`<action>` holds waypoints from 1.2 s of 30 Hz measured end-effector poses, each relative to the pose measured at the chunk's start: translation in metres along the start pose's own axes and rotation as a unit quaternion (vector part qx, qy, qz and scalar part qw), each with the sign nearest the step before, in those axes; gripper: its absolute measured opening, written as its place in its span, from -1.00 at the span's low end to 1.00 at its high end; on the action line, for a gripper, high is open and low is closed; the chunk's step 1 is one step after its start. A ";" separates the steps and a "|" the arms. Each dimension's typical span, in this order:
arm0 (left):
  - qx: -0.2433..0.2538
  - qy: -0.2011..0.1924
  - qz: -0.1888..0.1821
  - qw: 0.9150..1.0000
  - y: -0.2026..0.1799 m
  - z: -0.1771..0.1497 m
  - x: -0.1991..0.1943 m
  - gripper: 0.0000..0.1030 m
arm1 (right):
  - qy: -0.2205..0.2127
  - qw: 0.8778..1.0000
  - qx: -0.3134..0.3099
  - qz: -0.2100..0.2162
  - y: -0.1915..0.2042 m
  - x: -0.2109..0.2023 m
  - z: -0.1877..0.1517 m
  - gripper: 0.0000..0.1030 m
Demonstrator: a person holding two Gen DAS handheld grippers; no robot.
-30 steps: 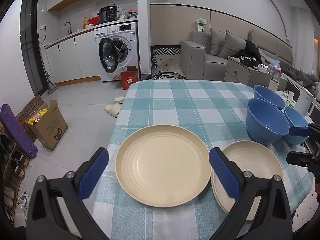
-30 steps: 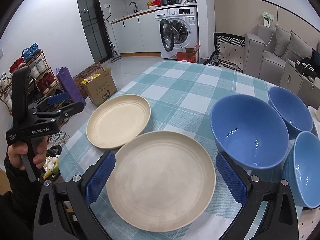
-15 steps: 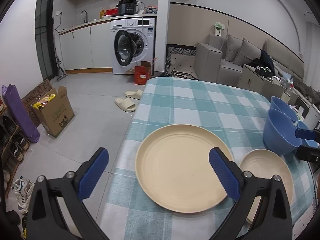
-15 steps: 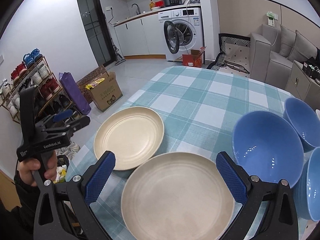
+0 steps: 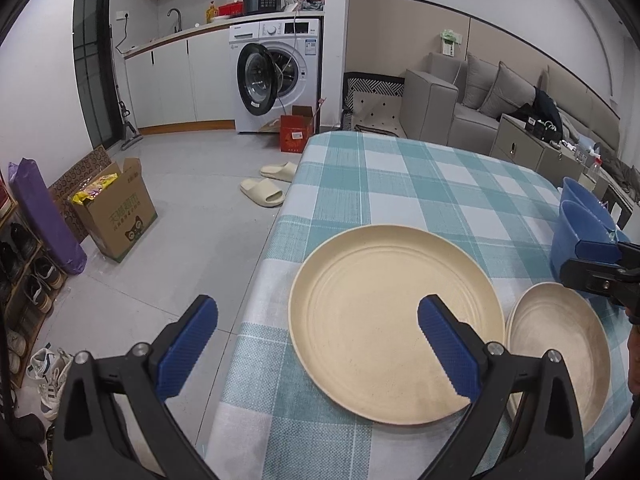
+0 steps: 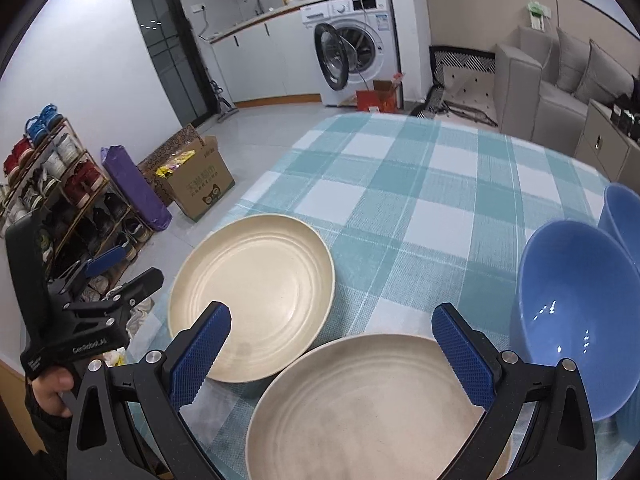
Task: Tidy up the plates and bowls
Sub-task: 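Move the right tool to a beige plate rim while the left tool approaches another beige plate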
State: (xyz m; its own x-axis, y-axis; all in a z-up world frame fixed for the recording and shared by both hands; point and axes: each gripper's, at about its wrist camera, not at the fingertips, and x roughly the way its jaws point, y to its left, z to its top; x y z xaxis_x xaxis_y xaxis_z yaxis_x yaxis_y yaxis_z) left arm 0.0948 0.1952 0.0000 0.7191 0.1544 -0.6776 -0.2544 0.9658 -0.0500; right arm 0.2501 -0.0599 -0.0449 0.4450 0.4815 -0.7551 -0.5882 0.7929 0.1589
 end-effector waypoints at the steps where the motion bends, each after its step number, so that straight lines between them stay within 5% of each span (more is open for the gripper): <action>1: 0.000 0.004 0.000 1.000 0.000 -0.001 0.002 0.96 | 0.005 1.000 0.001 -0.011 0.000 0.006 0.000 0.99; 23: -0.004 0.056 -0.013 0.998 0.003 -0.014 0.038 0.96 | 0.074 0.997 0.014 0.013 0.004 0.086 0.008 0.97; 36: -0.015 0.069 -0.009 0.997 0.014 -0.018 0.046 0.94 | 0.087 0.996 -0.018 0.023 0.020 0.097 0.004 0.57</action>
State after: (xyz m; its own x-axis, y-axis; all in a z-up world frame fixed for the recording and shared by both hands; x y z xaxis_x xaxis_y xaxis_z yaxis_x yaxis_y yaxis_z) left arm 0.1123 0.2115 -0.0449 0.6290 0.1053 -0.7702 -0.2634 0.9610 -0.0837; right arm 0.2837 0.0042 -0.1125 0.2943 0.4431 -0.8468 -0.6309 0.7556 0.1761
